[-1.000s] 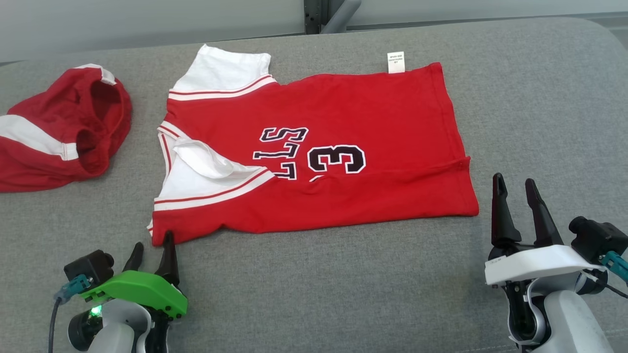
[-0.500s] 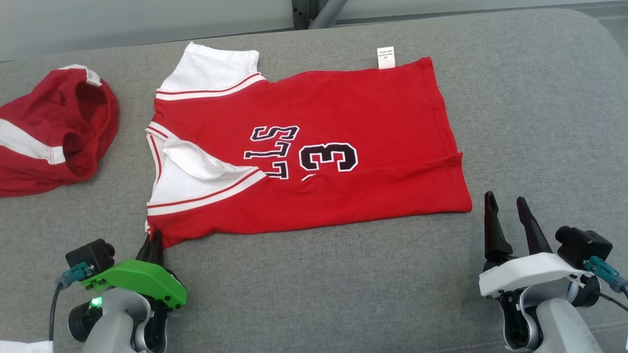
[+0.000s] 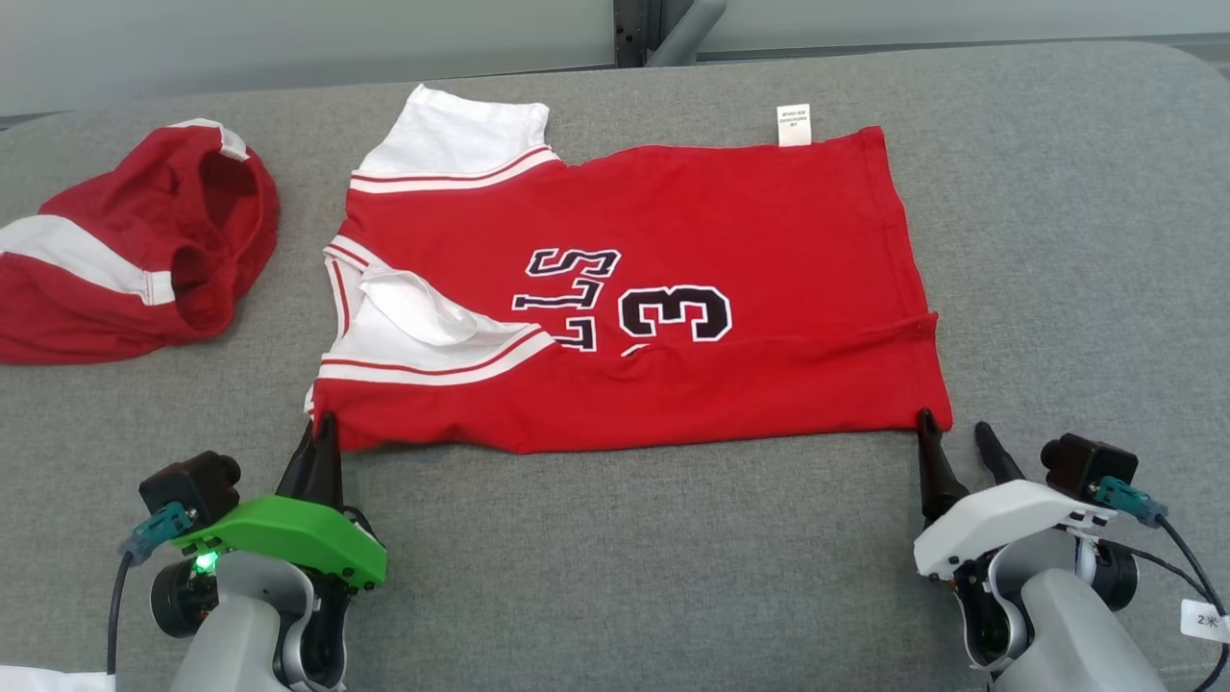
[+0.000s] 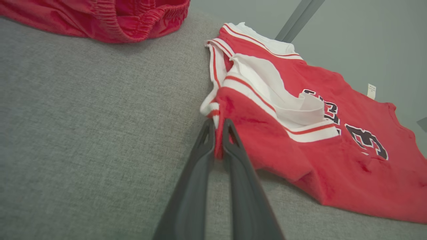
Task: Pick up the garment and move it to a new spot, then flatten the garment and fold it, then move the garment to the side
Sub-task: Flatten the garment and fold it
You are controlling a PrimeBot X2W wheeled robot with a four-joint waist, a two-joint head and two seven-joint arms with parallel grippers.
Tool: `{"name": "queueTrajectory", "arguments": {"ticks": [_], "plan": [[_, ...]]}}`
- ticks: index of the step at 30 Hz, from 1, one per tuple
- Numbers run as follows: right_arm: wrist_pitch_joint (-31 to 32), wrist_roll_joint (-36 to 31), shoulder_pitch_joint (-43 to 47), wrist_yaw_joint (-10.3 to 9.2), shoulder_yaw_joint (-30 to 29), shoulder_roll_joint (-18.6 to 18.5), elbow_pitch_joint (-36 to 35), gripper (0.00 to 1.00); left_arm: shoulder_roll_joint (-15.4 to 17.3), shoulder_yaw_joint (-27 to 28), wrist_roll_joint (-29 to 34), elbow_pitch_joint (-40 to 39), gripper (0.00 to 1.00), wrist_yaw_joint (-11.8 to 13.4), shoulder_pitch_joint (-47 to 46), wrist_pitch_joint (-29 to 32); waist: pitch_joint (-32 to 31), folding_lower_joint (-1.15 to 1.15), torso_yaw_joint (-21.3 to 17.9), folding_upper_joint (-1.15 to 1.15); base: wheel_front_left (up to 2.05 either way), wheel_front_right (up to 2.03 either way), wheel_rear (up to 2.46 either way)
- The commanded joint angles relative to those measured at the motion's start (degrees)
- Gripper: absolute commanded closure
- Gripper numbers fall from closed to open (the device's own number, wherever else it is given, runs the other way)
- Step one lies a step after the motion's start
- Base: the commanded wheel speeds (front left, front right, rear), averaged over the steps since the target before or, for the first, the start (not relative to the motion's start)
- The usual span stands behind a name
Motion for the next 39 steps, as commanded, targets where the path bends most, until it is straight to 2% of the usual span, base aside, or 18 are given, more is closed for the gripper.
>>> {"name": "queueTrajectory", "arguments": {"ticks": [1, 7, 8, 9, 11, 12, 13, 19, 26, 30, 34, 39], "plan": [[0.1, 0.4, -1.0, 0.0, 0.2, -0.2, 1.0, 0.0, 0.1, -0.1, 0.7, -0.5, 1.0, 0.2, 0.6, 0.0, -0.2, 0.0, 0.2, 0.13, 0.0, 0.0, 0.0], [1.2, 2.1, -4.8, 0.0, 2.9, 0.0, 8.5, 0.0, 0.3, -0.7, 0.9, -2.6, 1.0, 0.7, 1.7, 0.2, -0.6, 0.0, 0.5, 0.13, 0.0, 0.0, 0.0], [1.2, 2.7, -5.2, 0.0, 3.5, 0.0, 9.4, 0.12, 0.3, -0.8, 0.9, -2.9, 1.0, 0.8, 1.9, 0.2, -0.7, 0.0, 0.5, 0.13, 0.0, 0.0, 0.0], [1.3, 3.3, -5.7, 0.0, 4.1, 0.0, 10.4, 0.56, 0.4, -0.8, 0.9, -3.2, 1.0, 0.9, 2.0, 0.2, -0.8, 0.0, 0.5, 0.13, 0.0, 0.0, 0.0], [1.2, 4.2, -6.4, 0.0, 5.1, 0.1, 12.0, 0.72, 0.4, -1.0, 1.0, -3.7, 1.0, 1.0, 2.3, 0.1, -1.0, 0.0, 0.5, 0.13, 0.0, 0.0, 0.0], [0.7, 4.7, -6.8, 0.0, 5.4, 0.1, 12.5, 0.97, 0.5, -1.1, 1.2, -3.9, 1.0, 1.0, 2.5, 0.0, -1.1, 0.0, 0.5, 0.13, 0.0, 0.0, 0.0], [0.2, 5.1, -7.2, 0.0, 5.6, 0.0, 12.8, 1.0, 0.5, -1.2, 1.2, -4.1, 1.0, 1.0, 2.7, -0.1, -1.3, 0.0, 0.5, 0.13, 0.0, 0.0, 0.0], [-2.3, 7.0, -8.3, 0.0, 3.0, -0.2, 12.2, 1.0, 0.7, -1.5, 1.4, -7.0, 1.0, 1.1, 3.9, -0.9, -2.1, 0.0, 0.5, 0.13, 0.0, 0.0, 0.0], [-2.2, 8.3, -4.4, -0.01, 0.4, -0.8, 6.3, 1.0, 1.2, -1.7, 1.0, -12.7, 1.0, 1.7, 6.5, -0.3, -3.2, 0.0, 0.3, 0.13, 0.0, 0.0, 0.0], [0.1, 9.1, 0.6, -0.01, -0.6, -1.3, 0.4, 1.0, 1.6, -1.9, 0.3, -17.5, 1.0, 2.7, 11.0, 1.2, -3.7, 0.0, -0.1, 0.13, 0.0, 0.0, 0.0], [3.5, 8.3, 8.1, -0.02, -3.0, -1.1, -6.9, 1.0, 2.1, -2.1, -0.5, -22.7, 1.0, 4.8, 18.2, 3.6, -4.0, 0.0, -0.7, 0.13, 0.0, 0.0, 0.0], [6.6, 7.6, 13.1, -0.03, -5.4, -0.5, -12.7, 1.0, 1.8, -2.3, -1.4, -25.4, 1.0, 6.3, 23.5, 4.8, -4.0, 0.0, -1.1, 0.13, 0.0, 0.0, 0.0]]}}
